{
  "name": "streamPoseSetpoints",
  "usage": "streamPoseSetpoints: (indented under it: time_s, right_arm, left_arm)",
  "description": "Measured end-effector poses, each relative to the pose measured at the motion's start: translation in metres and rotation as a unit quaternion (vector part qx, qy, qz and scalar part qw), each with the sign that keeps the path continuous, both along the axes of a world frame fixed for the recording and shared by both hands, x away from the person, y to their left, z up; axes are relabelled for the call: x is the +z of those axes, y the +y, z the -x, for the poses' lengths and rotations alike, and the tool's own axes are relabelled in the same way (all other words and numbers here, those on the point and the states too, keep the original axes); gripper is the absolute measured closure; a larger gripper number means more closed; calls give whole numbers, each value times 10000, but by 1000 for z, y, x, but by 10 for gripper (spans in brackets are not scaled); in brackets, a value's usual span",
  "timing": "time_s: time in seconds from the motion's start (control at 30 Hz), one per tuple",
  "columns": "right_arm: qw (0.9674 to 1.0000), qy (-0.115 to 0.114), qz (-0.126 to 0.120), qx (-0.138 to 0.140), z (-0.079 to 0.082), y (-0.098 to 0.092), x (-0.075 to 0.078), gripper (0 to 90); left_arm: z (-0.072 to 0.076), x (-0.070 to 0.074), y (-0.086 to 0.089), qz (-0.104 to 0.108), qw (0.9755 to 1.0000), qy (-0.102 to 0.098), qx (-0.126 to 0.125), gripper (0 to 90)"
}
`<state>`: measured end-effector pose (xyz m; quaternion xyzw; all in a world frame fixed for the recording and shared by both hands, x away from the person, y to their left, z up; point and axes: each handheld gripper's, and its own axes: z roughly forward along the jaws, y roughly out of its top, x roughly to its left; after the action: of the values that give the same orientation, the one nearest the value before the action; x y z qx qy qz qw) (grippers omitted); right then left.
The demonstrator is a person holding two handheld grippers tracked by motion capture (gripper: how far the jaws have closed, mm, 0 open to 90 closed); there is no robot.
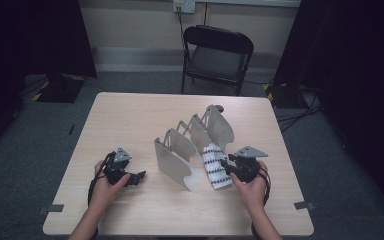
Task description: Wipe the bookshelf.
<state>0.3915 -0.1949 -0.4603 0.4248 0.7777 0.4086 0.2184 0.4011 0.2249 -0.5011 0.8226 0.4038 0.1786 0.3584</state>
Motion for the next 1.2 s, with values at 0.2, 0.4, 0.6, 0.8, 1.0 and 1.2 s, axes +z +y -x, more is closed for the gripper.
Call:
streamPoseSetpoints:
  time_s: [0.2, 0.4, 0.6, 0.8, 1.0, 1.2]
  right_arm:
    - [9992, 50, 202, 355, 1, 23, -15, 512]
    - [9978, 274, 520, 300, -12, 37, -32, 553]
    - [9984, 396, 379, 106, -16, 34, -32, 762]
    - [9979, 481, 419, -108, -20, 34, -20, 808]
    - [9994, 127, 294, -131, -22, 29, 16, 808]
    - [9995, -201, 188, -136, -29, 29, 60, 807]
  left_arm:
    - [0, 0, 0, -2, 10000, 1, 6, 108]
    - [0, 0, 0, -2, 10000, 2, 4, 108]
    - [0, 0, 0, -4, 10000, 2, 6, 108]
    - [0, 0, 0, -1, 10000, 3, 4, 108]
    - [0, 0, 0, -2, 10000, 2, 4, 108]
    - [0, 0, 0, 17, 10000, -11, -1, 108]
